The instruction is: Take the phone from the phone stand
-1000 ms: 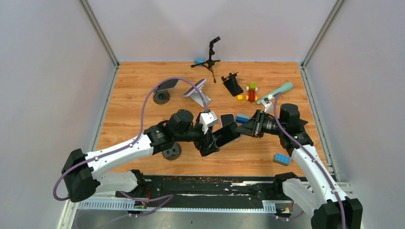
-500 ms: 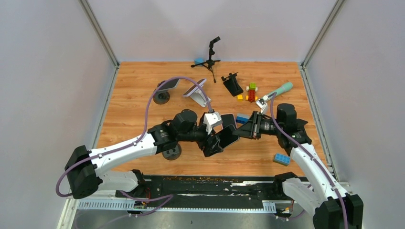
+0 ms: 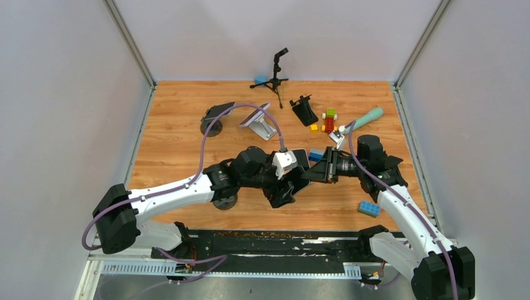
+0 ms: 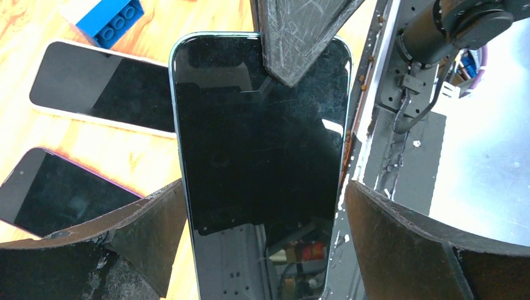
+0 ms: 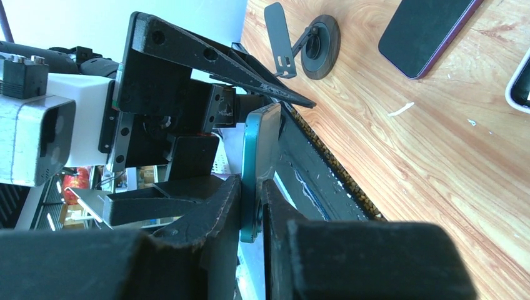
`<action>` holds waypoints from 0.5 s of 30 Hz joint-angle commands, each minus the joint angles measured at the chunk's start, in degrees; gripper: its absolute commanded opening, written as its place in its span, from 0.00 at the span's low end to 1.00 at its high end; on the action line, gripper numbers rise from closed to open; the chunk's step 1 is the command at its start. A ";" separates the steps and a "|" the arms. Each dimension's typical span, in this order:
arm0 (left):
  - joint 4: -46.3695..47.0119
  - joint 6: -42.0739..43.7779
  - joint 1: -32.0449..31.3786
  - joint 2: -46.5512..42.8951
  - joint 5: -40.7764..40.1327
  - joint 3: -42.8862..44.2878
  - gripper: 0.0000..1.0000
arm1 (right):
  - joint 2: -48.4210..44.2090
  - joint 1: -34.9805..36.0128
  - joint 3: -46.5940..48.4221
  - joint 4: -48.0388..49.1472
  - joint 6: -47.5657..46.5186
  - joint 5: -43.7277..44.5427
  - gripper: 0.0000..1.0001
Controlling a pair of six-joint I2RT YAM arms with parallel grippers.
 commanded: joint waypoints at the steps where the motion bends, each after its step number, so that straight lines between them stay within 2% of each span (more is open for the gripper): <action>1: 1.33 2.25 -0.76 1.10 -2.55 1.98 1.00 | 0.40 0.66 2.00 4.77 1.86 -2.37 0.00; 3: 0.60 2.95 -0.80 1.17 -3.93 2.01 1.00 | 0.59 0.75 1.91 4.86 1.91 -2.30 0.00; 5: -0.04 3.44 -0.90 1.19 -5.31 1.93 0.95 | 0.75 0.79 1.83 4.93 1.90 -2.21 0.00; 10: -1.39 3.73 -0.97 0.75 -7.43 1.93 0.71 | 1.34 0.91 1.41 5.12 1.81 -2.09 0.00; 13: -1.81 3.35 -0.97 0.54 -8.51 2.11 0.63 | 1.86 1.00 1.06 5.26 1.88 -1.96 0.00; 15: -2.11 2.97 -0.96 0.66 -8.70 2.29 0.52 | 2.14 1.08 0.83 5.30 1.88 -1.70 0.00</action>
